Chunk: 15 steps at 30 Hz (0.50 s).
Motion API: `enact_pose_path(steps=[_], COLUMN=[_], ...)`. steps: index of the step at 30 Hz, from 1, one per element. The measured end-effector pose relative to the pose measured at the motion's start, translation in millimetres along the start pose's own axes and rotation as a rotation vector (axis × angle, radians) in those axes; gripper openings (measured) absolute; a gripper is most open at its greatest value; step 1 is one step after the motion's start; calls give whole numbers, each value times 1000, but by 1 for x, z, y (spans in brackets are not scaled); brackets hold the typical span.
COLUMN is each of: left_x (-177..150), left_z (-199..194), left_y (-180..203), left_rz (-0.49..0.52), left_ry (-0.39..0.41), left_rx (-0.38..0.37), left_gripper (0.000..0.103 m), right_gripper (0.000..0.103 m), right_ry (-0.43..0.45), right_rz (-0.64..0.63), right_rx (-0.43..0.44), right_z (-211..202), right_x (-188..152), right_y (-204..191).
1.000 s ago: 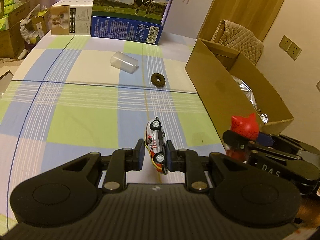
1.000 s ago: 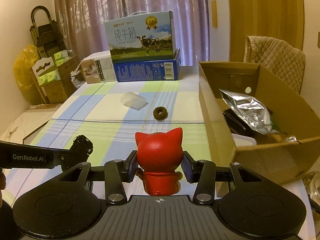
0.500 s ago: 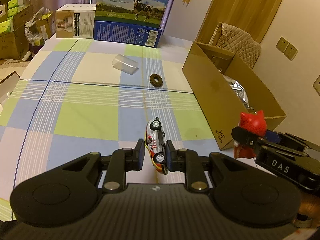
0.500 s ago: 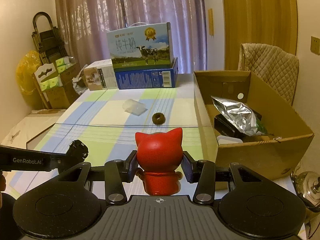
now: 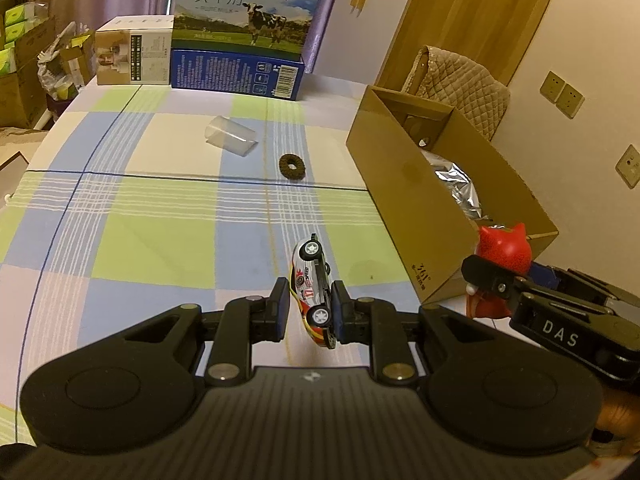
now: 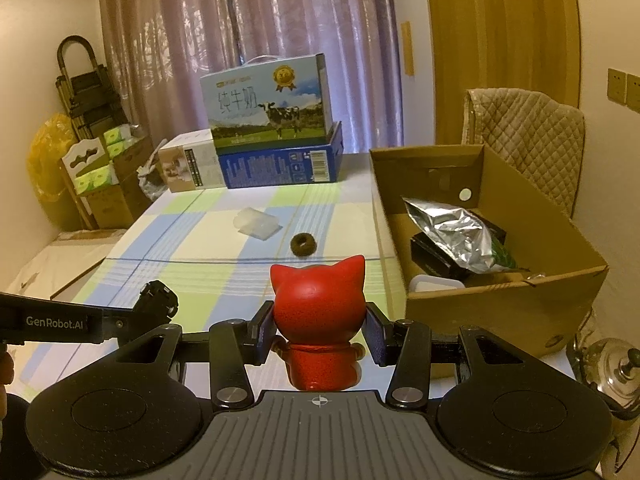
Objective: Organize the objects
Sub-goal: 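Carry the toy car and red figurine over the cardboard box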
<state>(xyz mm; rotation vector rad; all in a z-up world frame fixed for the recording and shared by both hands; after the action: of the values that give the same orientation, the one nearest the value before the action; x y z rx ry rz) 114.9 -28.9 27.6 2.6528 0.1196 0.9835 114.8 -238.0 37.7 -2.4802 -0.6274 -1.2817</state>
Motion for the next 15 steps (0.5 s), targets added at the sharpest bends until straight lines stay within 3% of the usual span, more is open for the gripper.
enact_pose_path(steps=[15], left_x=[29], left_z=[15], left_y=[57], left_rz=[38], left_ry=[1], left_rx=[-95], left_gripper=[17], right_gripper=[43], right_ry=[11], right_rz=[39], right_rx=[-110], right_z=[-27], right_x=[22], right_y=[71])
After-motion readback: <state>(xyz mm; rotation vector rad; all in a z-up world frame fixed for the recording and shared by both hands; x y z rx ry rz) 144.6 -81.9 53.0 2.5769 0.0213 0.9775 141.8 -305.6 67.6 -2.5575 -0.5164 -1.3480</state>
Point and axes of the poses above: each gripper's, at about its wrist camera, not at the fingertips, and z roughly the way its jaws point, y to its right, x to its top, the point moved 2 cm from there along z, roughly the way its jaws point, and after that the axes turned 6 degrees about -z, right-handed, at the moved point
